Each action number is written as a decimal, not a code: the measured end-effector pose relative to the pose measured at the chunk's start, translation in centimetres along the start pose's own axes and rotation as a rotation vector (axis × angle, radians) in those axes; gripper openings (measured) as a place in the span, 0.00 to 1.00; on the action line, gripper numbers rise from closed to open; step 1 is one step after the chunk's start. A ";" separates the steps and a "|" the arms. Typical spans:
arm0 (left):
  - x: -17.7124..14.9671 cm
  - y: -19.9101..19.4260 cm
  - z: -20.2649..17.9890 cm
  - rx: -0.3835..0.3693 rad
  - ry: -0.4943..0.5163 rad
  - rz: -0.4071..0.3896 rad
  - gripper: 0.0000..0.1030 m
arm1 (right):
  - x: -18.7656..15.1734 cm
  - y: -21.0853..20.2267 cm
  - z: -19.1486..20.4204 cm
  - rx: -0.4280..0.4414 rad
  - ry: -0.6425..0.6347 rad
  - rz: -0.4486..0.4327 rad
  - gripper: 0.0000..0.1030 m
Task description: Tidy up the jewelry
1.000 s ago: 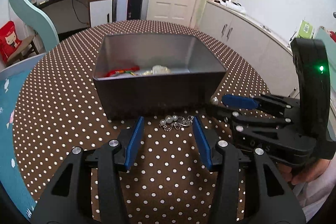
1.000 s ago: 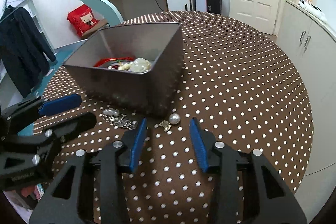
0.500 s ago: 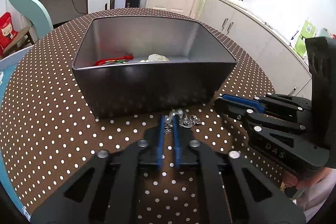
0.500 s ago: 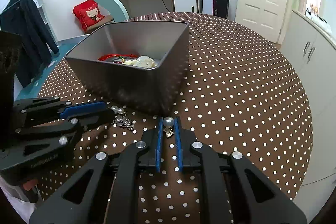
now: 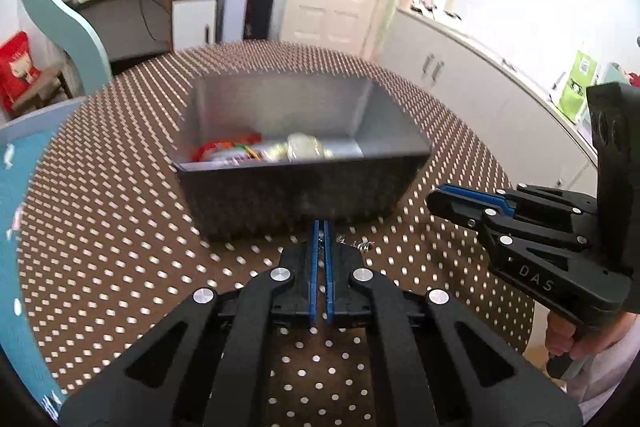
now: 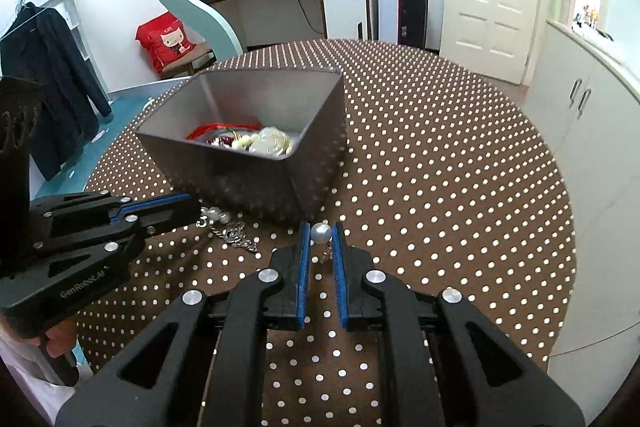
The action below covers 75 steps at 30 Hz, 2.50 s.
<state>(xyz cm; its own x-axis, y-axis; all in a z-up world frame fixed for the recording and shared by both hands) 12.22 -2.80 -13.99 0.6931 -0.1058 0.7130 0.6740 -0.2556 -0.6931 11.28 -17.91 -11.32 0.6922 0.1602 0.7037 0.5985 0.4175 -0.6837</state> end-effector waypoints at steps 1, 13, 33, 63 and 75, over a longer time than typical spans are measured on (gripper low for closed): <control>0.2 -0.6 -0.1 -0.003 0.007 -0.016 0.02 | 0.1 -0.2 0.0 -0.012 -0.005 -0.008 0.10; 5.5 -6.9 -0.2 -0.017 0.053 -0.219 0.02 | 4.9 -4.0 1.4 -0.047 -0.112 -0.154 0.10; 8.4 -3.7 1.6 0.043 -0.008 -0.157 0.34 | 7.5 -2.7 1.7 0.001 -0.087 -0.159 0.33; 7.0 -12.5 -1.4 0.219 -0.008 -0.236 0.67 | 5.4 -11.7 4.3 -0.108 -0.054 -0.358 0.90; 6.8 -13.0 -2.0 0.231 -0.005 -0.234 0.67 | 4.9 -12.1 4.2 -0.105 -0.046 -0.360 0.90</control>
<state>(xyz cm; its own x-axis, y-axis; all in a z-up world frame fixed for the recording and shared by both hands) 7.71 -2.16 0.08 0.5138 -0.0649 0.8555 0.8547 -0.0477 -0.5169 5.78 -18.42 1.22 0.4120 0.0611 0.9091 0.8400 0.3611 -0.4049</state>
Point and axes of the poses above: each gripper's, at about its wrist camera, not at the fingertips, and y roughly the way its jaws point, z to its left, x to its top, the point moved 3 cm from there along y, roughly the way its jaws point, and after that the axes turned 6 degrees about x, right-handed, at the moved point
